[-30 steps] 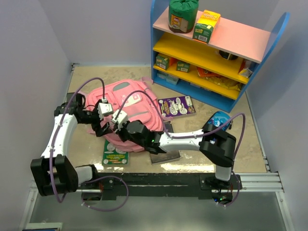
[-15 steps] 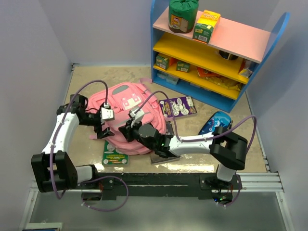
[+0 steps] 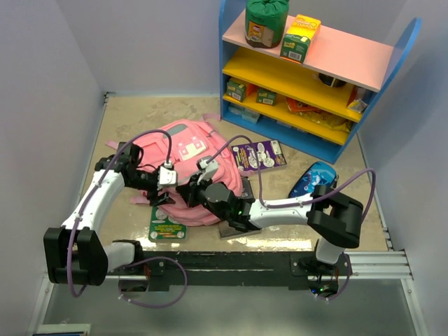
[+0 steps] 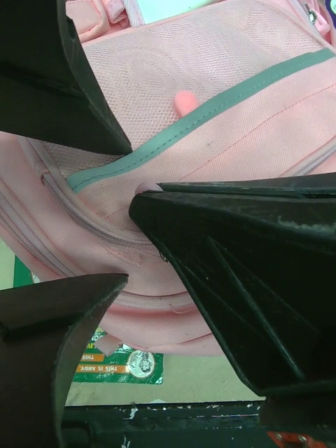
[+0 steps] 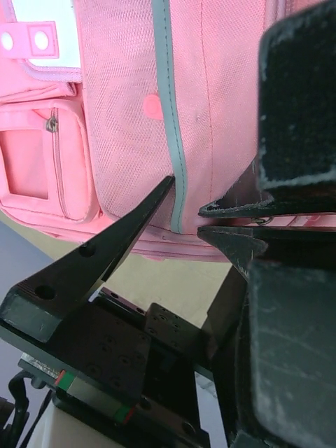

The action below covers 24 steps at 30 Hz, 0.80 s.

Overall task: Pack the student bag
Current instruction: Zip the student bag at the center of the board.

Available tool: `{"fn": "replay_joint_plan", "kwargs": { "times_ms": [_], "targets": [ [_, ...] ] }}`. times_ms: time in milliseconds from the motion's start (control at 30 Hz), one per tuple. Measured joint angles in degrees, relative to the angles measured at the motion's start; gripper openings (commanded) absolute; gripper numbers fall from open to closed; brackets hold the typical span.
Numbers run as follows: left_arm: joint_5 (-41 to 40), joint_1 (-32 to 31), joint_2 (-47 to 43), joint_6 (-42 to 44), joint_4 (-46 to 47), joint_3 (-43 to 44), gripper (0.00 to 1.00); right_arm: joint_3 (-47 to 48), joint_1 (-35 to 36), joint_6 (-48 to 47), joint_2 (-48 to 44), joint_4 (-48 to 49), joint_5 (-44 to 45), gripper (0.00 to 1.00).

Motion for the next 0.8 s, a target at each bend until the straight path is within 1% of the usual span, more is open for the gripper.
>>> {"fn": "replay_joint_plan", "kwargs": {
  "times_ms": [67,100,167,200,267,300,533,800],
  "targets": [
    [-0.20,-0.13,0.26,-0.04,0.11,0.00,0.62,-0.63,0.00,0.28,-0.52,-0.02,0.02,0.00],
    [-0.31,-0.13,0.20,-0.20,0.28,0.00,0.53,-0.87,0.00,0.37,-0.61,0.04,0.00,0.00],
    [-0.48,-0.13,0.00,-1.16,1.03,-0.02,0.37,-1.11,0.00,0.24,-0.70,0.22,-0.15,0.00],
    [-0.61,-0.13,-0.22,-1.70,1.27,-0.04,0.20,-1.16,-0.02,-0.07,-0.70,0.33,-0.46,0.00],
    [-0.70,-0.15,-0.61,-2.62,1.29,-0.09,0.02,-1.16,-0.09,-0.94,-0.70,0.74,-0.94,0.00],
    [-0.72,-0.22,-0.66,-2.78,1.40,-0.09,0.00,-1.16,-0.17,-1.62,-0.70,1.25,-1.11,0.00],
    [-0.52,-0.61,0.81,-2.93,0.72,0.68,0.00,-2.47,-0.35,-6.80,-1.55,2.71,-2.01,0.00],
    [-0.44,-0.85,2.95,-2.45,-2.80,4.85,0.00,-8.79,0.28,-19.08,-9.51,2.93,-2.64,0.00]
  ]
}}
